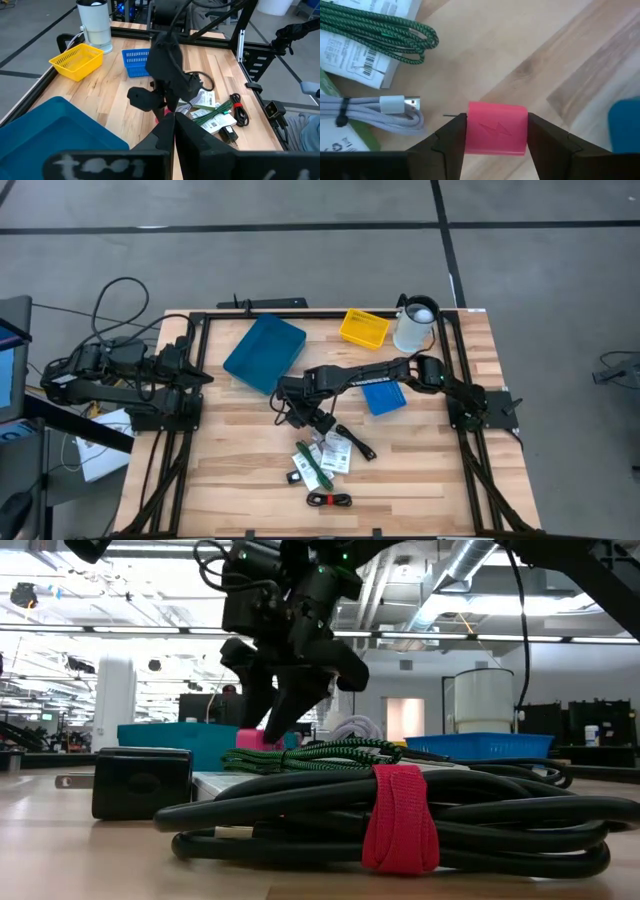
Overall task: Pick and place items into bin
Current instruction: Put the pink charger adapter into the blue bin
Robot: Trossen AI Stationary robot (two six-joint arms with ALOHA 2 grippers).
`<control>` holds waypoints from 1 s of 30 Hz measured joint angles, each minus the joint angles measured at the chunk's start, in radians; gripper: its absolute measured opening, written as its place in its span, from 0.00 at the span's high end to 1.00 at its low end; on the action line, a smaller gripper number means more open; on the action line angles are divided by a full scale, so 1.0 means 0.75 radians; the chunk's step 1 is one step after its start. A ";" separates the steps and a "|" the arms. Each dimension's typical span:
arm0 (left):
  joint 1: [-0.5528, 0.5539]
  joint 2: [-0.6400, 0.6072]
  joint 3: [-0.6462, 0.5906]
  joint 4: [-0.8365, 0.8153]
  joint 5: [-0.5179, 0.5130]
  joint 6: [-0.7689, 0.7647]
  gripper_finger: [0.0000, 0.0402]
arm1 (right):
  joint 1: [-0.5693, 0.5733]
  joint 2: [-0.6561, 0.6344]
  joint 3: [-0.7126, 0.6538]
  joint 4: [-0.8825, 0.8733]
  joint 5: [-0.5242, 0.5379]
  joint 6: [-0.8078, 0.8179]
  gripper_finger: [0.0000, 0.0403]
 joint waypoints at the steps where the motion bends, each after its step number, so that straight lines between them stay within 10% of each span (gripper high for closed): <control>1: 0.000 0.000 0.000 0.000 0.000 0.000 1.00 | 0.005 0.000 0.010 -0.022 0.015 0.005 0.56; 30: 0.000 0.000 0.000 0.000 0.000 0.000 1.00 | -0.077 0.000 0.298 -0.934 0.514 0.661 0.56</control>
